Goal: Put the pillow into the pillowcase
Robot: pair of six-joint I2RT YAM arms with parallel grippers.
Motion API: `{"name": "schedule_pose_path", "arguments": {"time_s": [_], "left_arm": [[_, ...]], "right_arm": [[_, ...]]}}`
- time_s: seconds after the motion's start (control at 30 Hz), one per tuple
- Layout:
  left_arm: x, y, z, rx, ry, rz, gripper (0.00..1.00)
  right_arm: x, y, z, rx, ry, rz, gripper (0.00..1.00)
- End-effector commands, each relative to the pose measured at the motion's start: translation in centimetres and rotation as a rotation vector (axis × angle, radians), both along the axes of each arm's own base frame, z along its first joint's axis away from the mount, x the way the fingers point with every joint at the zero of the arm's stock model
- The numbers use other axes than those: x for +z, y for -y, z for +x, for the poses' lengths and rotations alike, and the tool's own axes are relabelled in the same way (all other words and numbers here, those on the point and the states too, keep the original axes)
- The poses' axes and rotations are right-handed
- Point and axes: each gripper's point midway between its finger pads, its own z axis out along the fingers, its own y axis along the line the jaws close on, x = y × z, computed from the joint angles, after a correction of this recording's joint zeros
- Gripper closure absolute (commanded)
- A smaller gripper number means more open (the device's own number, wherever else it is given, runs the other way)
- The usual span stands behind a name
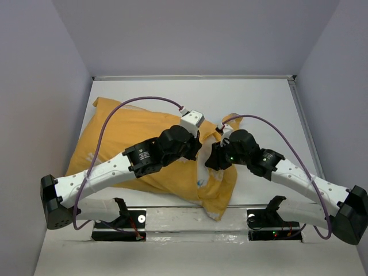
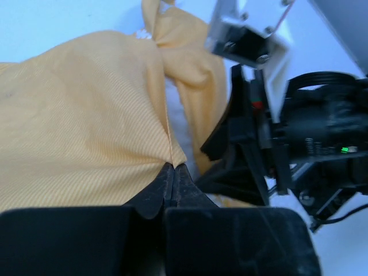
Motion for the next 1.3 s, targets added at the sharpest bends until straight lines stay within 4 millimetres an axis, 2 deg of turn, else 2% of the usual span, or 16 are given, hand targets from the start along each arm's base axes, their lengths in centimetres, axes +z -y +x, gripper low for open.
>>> {"name": "schedule_pose_path", "arguments": {"time_s": [0.0,0.03,0.1,0.2,0.33,0.5,0.57,0.63,0.73,0.83,0.93,0.97,1.0,1.03,1.07,1.27], "left_arm": [[6.2,2.5,-2.2,-0.128,0.014,-0.262,1.0],[7.1,2.5,-2.5,-0.141,0.02,-0.3,1.0],[6.9,2.4,-2.7,-0.153,0.011,-0.314,1.0],[5.8,2.4,-2.4,-0.154,0.0,-0.32,1.0],[4.0,3.4,-1.1,-0.177,-0.025,-0.366,0.96],[-1.6,4.5,1.3,-0.149,-0.083,-0.351,0.96],[-3.2,4.8,2.1,-0.132,-0.109,-0.365,0.96],[-3.3,5.4,2.1,-0.154,-0.117,-0.398,0.97],[-2.7,6.5,2.1,-0.179,-0.125,-0.443,0.97],[-0.2,5.7,2.6,-0.147,-0.073,-0.491,1.0],[5.0,2.0,2.5,-0.073,0.028,-0.619,1.0],[4.6,1.0,2.5,-0.046,0.03,-0.629,1.0],[6.4,-0.3,2.1,-0.029,0.05,-0.696,1.0],[5.5,-0.4,2.1,-0.016,0.034,-0.689,1.0],[6.9,-1.1,1.5,-0.026,0.059,-0.734,1.0],[8.5,-2.5,-0.5,-0.075,0.077,-0.841,1.0]], "right_arm": [[1.9,-1.1,1.5,-0.049,0.066,0.084,0.78],[2.7,-1.0,1.6,-0.068,0.075,0.105,0.91],[3.8,-0.6,1.2,-0.074,0.081,0.119,0.97],[6.6,0.6,0.6,-0.083,0.127,0.134,0.97],[8.1,2.0,-1.0,-0.061,0.14,0.132,0.97],[10.3,2.2,-1.8,-0.037,0.155,0.159,0.98],[12.6,1.9,-2.0,-0.012,0.198,0.207,1.0],[14.9,1.6,-1.7,-0.004,0.25,0.251,1.0],[20.4,-0.2,-0.8,0.043,0.37,0.365,1.0],[21.8,-2.2,0.8,0.06,0.404,0.404,1.0],[20.0,-3.7,2.2,0.056,0.39,0.413,1.0],[19.3,-3.9,2.6,0.042,0.383,0.408,1.0],[17.6,-4.0,3.5,-0.002,0.362,0.398,1.0],[16.9,-4.1,3.6,-0.002,0.358,0.395,1.0],[16.5,-4.2,4.1,-0.025,0.361,0.404,1.0],[10.8,-4.6,6.3,-0.124,0.304,0.36,1.0]]}}
